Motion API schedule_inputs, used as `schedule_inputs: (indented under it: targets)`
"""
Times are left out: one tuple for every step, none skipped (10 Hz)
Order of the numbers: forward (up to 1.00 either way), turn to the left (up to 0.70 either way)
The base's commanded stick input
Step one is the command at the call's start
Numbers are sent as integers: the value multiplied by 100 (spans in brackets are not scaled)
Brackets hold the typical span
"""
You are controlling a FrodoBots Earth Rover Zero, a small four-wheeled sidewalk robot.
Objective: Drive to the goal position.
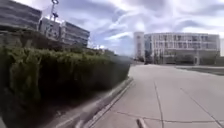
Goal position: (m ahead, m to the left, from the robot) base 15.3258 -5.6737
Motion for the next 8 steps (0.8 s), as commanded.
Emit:
schedule_inputs:
  targets:
    - [0, -70]
    - [22, -34]
    - [49, 0]
    - [63, 0]
    - [70, 0]
    - [70, 0]
    - [70, 0]
    - [70, 0]
